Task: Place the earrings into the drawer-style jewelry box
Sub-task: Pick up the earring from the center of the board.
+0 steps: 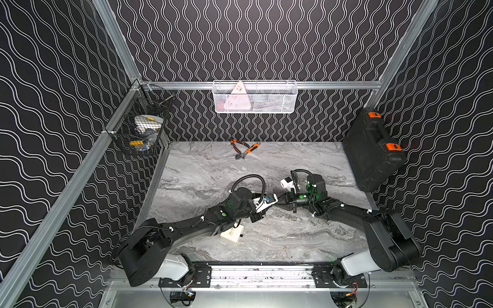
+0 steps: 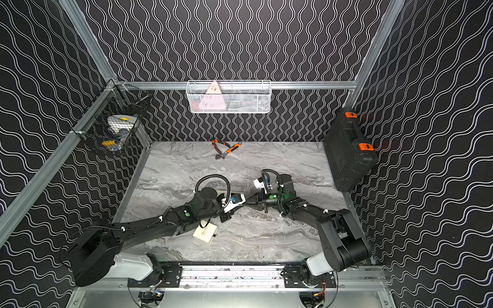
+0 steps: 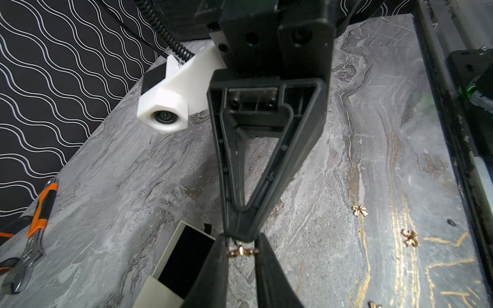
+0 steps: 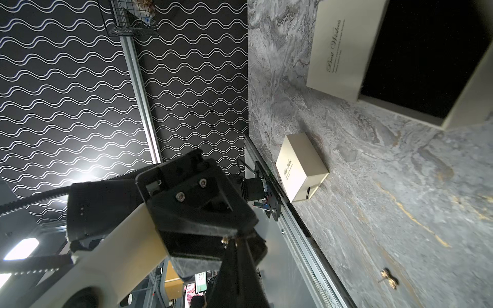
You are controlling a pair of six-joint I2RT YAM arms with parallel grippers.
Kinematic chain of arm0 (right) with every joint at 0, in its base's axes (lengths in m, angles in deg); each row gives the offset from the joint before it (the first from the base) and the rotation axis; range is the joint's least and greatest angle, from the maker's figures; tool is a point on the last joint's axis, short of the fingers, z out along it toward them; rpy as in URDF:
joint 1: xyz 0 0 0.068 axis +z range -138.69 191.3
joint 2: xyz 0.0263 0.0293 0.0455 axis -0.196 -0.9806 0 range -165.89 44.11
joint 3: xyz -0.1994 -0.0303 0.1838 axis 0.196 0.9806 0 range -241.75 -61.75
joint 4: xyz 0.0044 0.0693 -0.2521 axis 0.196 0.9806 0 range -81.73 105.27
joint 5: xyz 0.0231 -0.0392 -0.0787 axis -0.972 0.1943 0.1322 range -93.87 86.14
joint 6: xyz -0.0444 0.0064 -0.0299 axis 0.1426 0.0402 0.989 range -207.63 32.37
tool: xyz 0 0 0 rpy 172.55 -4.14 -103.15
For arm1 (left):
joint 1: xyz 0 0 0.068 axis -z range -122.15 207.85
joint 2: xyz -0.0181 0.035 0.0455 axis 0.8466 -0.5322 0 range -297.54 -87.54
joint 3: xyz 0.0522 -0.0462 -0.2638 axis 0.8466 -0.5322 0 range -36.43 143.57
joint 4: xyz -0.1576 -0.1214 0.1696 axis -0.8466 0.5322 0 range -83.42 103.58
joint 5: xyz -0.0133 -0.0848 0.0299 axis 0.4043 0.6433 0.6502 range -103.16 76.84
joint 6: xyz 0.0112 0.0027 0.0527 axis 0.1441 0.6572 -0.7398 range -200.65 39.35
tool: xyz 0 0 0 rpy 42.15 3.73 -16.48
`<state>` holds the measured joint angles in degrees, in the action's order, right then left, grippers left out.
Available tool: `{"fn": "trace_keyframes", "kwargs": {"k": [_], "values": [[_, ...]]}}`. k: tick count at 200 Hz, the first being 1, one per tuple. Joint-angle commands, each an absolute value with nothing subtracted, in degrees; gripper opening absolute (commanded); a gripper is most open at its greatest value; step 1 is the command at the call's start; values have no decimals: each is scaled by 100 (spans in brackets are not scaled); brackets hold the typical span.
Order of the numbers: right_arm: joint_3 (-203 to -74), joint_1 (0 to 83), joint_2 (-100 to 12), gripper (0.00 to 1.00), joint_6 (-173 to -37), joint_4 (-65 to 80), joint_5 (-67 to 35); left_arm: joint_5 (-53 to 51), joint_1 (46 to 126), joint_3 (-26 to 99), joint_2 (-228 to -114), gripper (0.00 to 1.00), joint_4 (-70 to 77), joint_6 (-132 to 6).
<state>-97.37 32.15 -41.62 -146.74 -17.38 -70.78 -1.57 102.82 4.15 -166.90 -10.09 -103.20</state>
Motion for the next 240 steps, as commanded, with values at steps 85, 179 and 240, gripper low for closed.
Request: {"fn": "trace_keyframes", "kwargs": {"k": [85, 179, 240], "values": [[-9673, 3222, -4237, 0, -14801, -2189, -7144, -417, 10277, 554, -16803, 2, -817, -9987], [-9612, 2806, -3727, 51, -13898, -644, -6701, -1361, 10281, 1628, -16765, 0, 1695, -7714], [-10806, 2800, -3671, 54, -11880, 2651, -4208, 283, 9598, 5024, -19446, 0, 5384, -6210]]}}
